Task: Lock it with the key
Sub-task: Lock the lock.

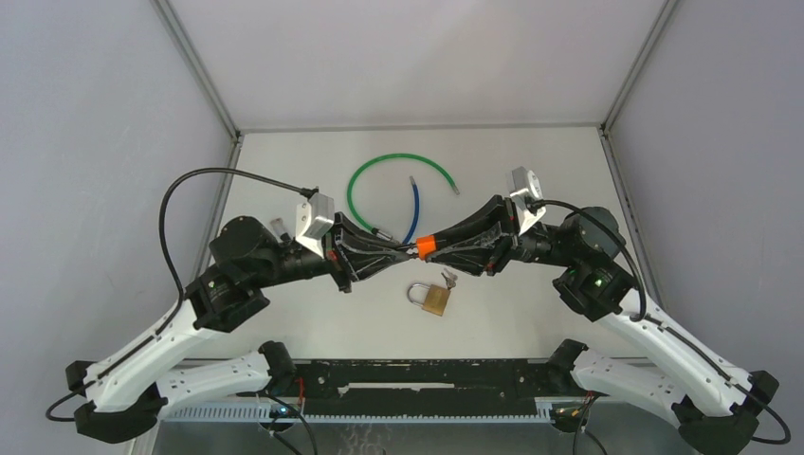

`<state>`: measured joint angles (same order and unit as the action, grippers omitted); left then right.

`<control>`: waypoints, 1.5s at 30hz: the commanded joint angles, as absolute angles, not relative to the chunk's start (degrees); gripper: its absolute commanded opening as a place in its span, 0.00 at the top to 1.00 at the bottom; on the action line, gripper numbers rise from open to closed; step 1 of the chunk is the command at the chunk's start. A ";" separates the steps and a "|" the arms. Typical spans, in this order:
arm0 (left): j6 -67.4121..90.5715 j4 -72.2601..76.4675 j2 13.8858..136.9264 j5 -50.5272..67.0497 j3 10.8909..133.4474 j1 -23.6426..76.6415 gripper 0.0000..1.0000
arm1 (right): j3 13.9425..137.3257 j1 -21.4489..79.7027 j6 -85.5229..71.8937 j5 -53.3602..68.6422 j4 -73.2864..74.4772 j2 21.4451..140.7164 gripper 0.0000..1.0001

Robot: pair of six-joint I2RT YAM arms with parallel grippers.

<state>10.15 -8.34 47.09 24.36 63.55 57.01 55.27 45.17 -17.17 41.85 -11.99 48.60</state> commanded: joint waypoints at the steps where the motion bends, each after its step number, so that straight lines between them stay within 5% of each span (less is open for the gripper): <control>1: 14.14 -0.52 49.73 25.50 61.73 59.27 1.00 | 57.96 45.98 -17.08 38.58 -16.28 49.85 1.00; 24: 20.62 2.03 59.76 14.40 72.88 61.56 1.00 | 50.65 46.21 -20.40 29.38 -23.27 54.31 1.00; 45: 7.68 -15.23 66.68 24.91 83.96 70.04 1.00 | 51.24 47.55 -19.81 30.20 -36.60 64.16 1.00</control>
<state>4.05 -13.76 58.57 5.19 82.81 64.53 51.20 45.78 -23.55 28.14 -46.37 55.42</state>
